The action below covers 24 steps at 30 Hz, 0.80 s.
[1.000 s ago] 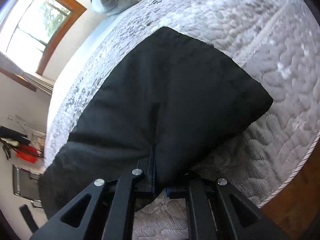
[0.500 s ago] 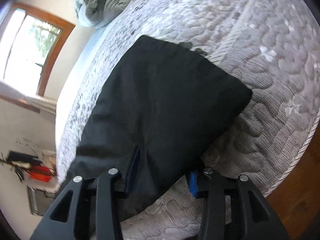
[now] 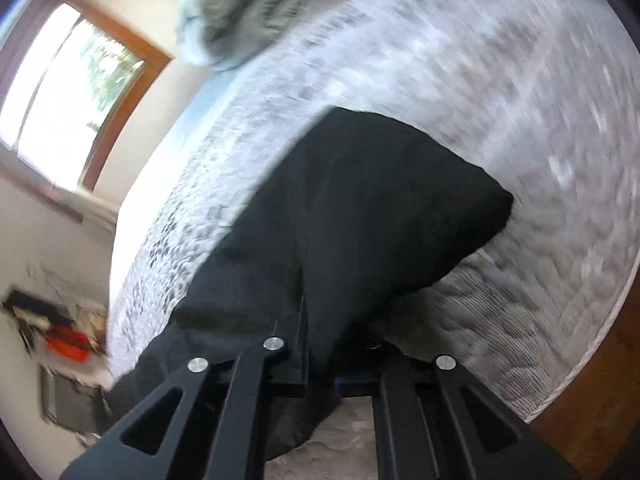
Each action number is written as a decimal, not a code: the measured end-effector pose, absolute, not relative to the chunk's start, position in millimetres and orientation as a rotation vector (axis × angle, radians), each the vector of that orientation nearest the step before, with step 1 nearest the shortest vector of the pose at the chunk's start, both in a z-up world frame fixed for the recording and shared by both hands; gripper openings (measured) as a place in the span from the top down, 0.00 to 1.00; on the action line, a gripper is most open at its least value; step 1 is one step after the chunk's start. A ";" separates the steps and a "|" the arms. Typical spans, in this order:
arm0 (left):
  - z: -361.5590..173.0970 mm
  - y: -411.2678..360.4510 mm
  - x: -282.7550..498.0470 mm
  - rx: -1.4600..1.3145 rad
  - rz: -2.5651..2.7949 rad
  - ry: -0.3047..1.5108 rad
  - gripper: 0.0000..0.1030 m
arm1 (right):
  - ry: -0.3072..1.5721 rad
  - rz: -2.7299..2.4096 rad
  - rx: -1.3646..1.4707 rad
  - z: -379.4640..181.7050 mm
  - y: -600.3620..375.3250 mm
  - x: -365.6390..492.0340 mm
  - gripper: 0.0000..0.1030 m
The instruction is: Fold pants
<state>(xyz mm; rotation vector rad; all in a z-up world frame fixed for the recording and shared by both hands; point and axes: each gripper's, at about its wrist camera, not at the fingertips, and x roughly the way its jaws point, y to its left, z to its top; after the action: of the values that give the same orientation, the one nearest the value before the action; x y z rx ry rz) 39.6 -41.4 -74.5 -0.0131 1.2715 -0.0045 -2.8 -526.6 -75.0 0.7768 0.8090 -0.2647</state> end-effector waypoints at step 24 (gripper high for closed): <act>-44.6 23.5 20.1 -0.182 0.040 1.222 0.08 | 0.833 0.145 0.043 -20.9 -263.1 39.2 0.93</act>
<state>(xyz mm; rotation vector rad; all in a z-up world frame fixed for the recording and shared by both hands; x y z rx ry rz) 20.1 23.5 -44.6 -0.1820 1.2221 0.0398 39.2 -263.1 -20.9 0.0429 0.8333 0.1448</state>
